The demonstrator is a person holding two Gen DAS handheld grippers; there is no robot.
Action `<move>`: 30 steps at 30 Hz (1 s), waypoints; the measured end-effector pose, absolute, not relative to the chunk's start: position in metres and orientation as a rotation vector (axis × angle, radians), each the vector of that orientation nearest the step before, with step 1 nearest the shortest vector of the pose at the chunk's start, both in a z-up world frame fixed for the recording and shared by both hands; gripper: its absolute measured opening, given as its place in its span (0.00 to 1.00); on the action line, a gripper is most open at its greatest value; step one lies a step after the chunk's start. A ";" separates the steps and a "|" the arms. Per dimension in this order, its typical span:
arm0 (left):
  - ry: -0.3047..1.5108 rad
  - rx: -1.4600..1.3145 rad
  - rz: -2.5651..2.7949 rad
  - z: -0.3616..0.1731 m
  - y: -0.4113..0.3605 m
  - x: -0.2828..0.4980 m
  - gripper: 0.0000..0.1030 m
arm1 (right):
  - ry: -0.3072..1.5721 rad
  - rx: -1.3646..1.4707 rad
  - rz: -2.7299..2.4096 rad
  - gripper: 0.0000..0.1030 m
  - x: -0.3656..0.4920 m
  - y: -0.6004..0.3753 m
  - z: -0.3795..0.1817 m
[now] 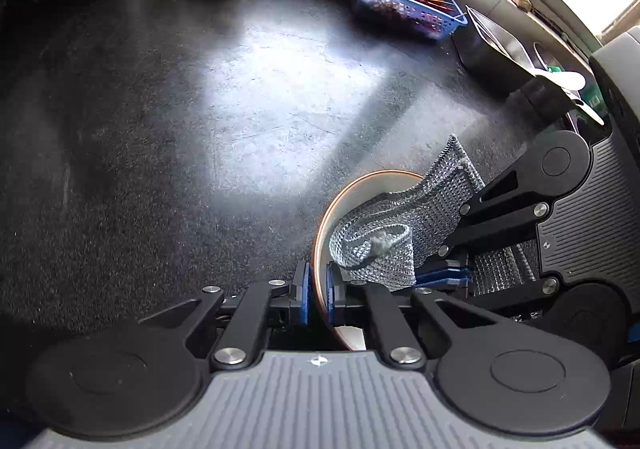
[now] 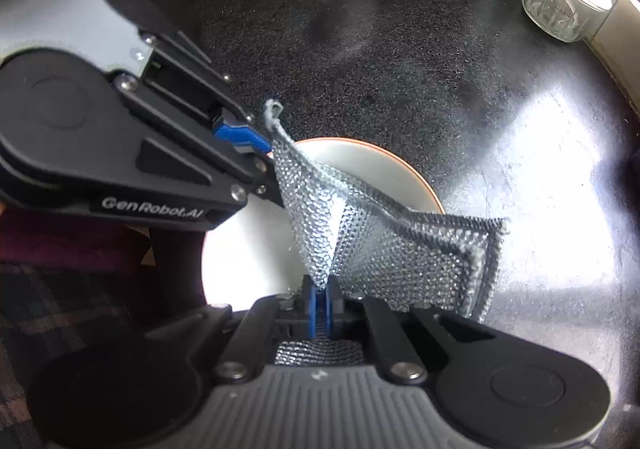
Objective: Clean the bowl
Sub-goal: 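Continue scrubbing inside the bowl with the mesh cloth in the right gripper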
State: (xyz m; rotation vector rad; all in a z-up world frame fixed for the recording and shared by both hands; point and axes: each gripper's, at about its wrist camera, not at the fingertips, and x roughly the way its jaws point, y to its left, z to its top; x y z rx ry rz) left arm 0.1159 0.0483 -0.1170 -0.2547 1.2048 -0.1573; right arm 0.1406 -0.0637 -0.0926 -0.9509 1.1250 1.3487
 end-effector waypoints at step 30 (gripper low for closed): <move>1.075 -0.464 0.055 -0.120 0.054 0.097 0.05 | 1.317 -0.503 1.266 0.06 0.170 -0.082 -0.093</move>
